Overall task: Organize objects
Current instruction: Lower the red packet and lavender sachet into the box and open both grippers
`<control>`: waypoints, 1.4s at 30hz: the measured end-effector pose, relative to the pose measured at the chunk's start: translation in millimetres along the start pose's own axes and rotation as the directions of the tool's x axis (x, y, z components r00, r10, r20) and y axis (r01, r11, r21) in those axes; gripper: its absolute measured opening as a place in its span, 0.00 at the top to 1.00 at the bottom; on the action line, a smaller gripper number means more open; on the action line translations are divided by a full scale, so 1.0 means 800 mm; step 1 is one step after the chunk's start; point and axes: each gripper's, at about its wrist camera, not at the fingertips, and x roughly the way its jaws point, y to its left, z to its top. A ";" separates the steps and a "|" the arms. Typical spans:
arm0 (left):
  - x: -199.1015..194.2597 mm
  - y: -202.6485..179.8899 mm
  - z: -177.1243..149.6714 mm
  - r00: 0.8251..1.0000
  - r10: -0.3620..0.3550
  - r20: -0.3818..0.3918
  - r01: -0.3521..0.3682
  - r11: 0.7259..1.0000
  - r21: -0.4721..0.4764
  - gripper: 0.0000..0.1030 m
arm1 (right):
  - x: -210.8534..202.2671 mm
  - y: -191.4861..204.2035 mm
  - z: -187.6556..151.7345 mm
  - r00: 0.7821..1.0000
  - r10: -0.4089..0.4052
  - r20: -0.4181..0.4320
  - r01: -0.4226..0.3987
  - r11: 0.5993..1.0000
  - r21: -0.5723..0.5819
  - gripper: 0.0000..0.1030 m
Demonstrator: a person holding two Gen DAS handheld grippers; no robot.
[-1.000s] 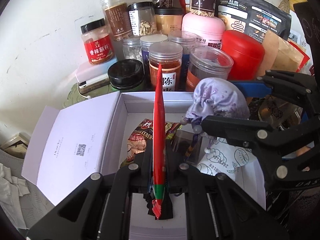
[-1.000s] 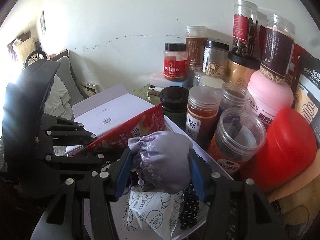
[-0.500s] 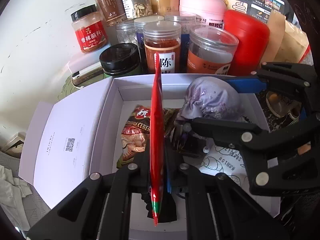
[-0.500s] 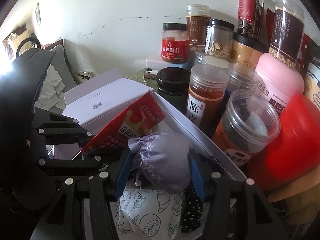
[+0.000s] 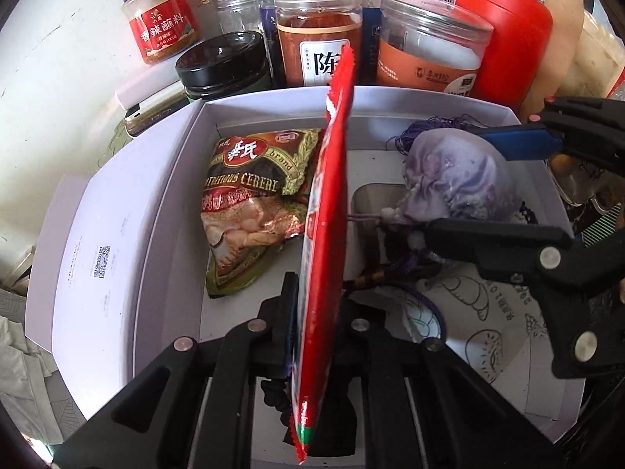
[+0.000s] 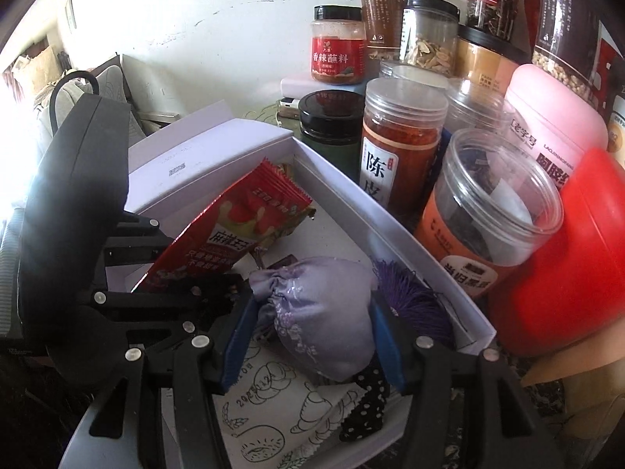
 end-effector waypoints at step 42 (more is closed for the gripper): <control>-0.087 -0.019 -0.003 0.997 0.032 0.068 -0.028 0.998 -0.056 0.51 | -0.068 0.005 -0.015 0.997 -0.077 0.013 0.077 0.996 0.039 0.32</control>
